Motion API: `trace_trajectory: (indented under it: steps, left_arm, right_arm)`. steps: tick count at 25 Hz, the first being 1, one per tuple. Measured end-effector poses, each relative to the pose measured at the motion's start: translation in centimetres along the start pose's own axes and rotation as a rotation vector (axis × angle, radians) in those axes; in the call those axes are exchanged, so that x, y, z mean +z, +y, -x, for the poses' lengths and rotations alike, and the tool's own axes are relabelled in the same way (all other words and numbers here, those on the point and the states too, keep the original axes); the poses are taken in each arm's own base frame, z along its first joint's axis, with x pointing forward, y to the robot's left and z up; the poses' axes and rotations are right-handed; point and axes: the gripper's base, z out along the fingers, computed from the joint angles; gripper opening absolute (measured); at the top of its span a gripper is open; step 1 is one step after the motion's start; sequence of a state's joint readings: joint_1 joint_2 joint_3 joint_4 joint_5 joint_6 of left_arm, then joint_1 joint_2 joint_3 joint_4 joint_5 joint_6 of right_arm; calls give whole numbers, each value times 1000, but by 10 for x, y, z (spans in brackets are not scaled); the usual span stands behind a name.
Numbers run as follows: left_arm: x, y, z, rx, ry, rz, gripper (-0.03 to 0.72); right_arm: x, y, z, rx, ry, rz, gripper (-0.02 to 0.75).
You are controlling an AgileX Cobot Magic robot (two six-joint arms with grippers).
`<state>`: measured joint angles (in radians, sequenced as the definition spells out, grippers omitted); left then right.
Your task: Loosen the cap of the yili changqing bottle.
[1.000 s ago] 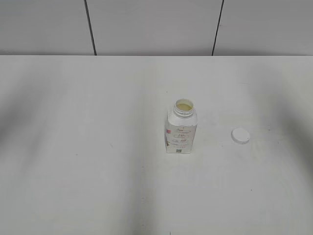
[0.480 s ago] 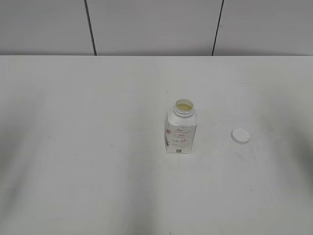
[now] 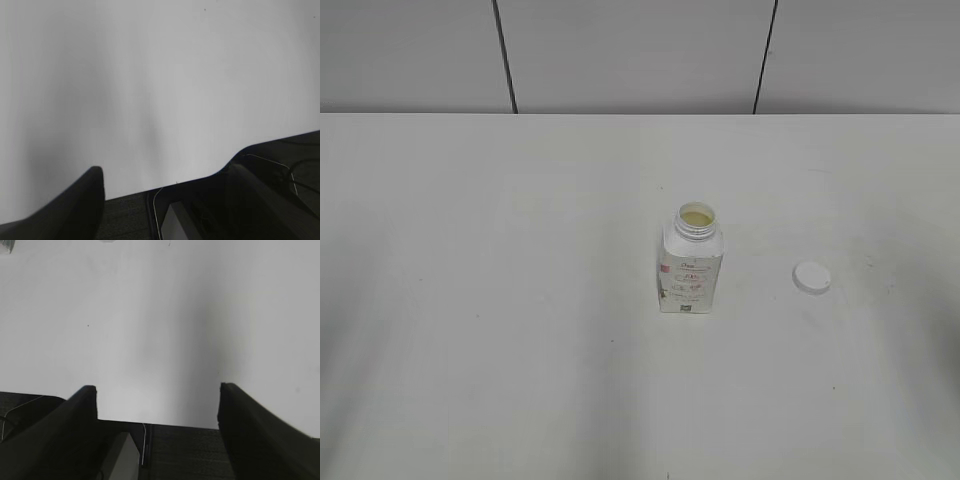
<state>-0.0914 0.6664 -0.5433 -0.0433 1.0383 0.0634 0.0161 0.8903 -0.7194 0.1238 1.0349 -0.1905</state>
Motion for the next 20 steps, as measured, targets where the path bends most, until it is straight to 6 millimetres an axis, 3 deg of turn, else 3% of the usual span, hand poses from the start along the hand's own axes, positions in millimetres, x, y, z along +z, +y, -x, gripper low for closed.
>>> trace_trajectory:
  steps: [8, 14, 20]
  left_arm:
    - [-13, -1, -13, 3, -89, 3, 470]
    - [-30, -2, -26, 7, -219, 6, 470]
    - [-46, -4, -43, 13, -362, 12, 470]
  right_arm:
    - [-10, 6, -34, -5, -69, -1, 588]
    - [-6, 12, -59, 9, -85, 30, 588]
    - [-10, 15, -74, 4, -105, 34, 588]
